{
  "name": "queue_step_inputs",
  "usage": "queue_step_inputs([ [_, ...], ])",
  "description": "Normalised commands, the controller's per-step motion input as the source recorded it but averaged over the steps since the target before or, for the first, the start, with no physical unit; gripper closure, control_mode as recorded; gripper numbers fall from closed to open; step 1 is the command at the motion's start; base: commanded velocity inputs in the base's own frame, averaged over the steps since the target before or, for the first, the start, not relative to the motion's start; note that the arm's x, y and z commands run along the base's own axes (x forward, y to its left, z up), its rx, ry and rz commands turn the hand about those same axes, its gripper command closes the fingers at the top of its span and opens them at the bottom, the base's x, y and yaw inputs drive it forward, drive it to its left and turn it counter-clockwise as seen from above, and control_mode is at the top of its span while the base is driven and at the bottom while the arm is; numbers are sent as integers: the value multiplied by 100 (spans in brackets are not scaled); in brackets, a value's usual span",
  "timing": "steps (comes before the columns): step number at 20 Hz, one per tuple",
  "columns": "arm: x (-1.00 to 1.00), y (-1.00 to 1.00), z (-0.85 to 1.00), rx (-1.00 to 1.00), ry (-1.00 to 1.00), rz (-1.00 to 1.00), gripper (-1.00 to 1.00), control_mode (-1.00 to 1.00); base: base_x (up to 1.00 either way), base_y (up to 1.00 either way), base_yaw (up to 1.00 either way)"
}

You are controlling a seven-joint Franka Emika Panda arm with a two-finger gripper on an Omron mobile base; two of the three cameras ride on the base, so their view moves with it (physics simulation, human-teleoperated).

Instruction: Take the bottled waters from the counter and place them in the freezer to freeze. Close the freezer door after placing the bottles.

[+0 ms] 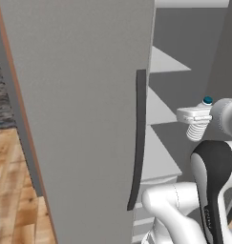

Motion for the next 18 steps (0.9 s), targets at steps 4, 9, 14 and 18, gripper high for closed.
queue_step_inputs([
  [4, 0, 0, 0, 0, 0, 0, 100, 100, 29, -4, 1],
  [9, 0, 0, 0, 0, 0, 0, 100, 100, 30, -11, 0],
  [14, 0, 0, 0, 0, 0, 0, 100, 100, 23, -8, 0],
  [18, 0, 0, 0, 0, 0, 0, 100, 100, 8, 0, 0],
])
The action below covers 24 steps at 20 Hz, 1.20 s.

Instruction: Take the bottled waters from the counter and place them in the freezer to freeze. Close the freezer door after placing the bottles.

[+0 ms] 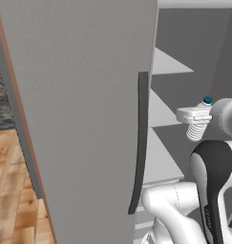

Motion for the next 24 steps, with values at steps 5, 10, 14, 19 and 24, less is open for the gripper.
queue_step_inputs([
  [5, 0, 0, 0, 0, 0, 0, 100, 100, 23, 0, 0],
  [10, 13, 0, 0, 0, 0, 0, 100, -100, 18, 0, 0],
  [14, 25, -10, 0, 0, 0, 0, 100, -100, 0, 0, 0],
  [19, 27, -10, 0, 0, 2, 0, 100, -100, 0, 0, 0],
  [24, 46, -31, 10, 0, 7, 0, 100, -100, 0, 0, 0],
])
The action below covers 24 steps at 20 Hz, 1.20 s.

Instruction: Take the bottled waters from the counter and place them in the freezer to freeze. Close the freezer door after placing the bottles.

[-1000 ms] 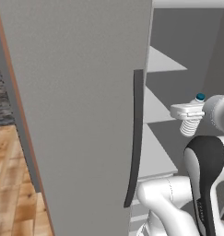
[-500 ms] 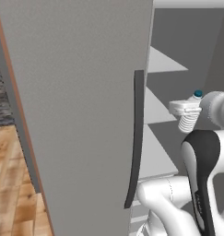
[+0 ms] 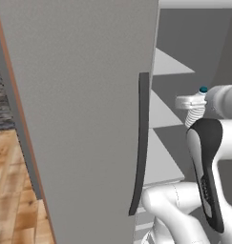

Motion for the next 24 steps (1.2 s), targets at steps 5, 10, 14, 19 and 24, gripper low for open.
queue_step_inputs([
  [5, 58, -34, 32, 0, 17, 3, 100, -100, 0, 0, 0],
  [10, 50, -18, 40, 0, 16, 11, 100, -100, 0, 0, 0],
  [14, 52, -15, 24, 0, 6, 16, 100, -100, 0, 0, 0],
  [19, 55, -6, 14, 0, 5, 14, 100, -100, 0, 0, 0],
  [24, 53, 0, 0, 3, 1, 9, 100, -100, 0, 0, 0],
])
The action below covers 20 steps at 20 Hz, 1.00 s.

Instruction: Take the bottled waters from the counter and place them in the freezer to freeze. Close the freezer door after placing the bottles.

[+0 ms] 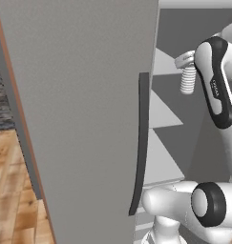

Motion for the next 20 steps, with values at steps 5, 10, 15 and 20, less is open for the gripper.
queue_step_inputs([
  [5, 37, 0, 14, 1, 0, 6, 100, -100, 0, 0, 0],
  [10, 21, 0, 14, 1, -5, 5, 100, -100, 0, 0, 0],
  [15, 4, 0, 19, 0, -4, 3, 100, -100, 0, 0, 0],
  [20, 21, 0, 0, 3, -14, 0, 100, -100, 0, 0, 0],
])
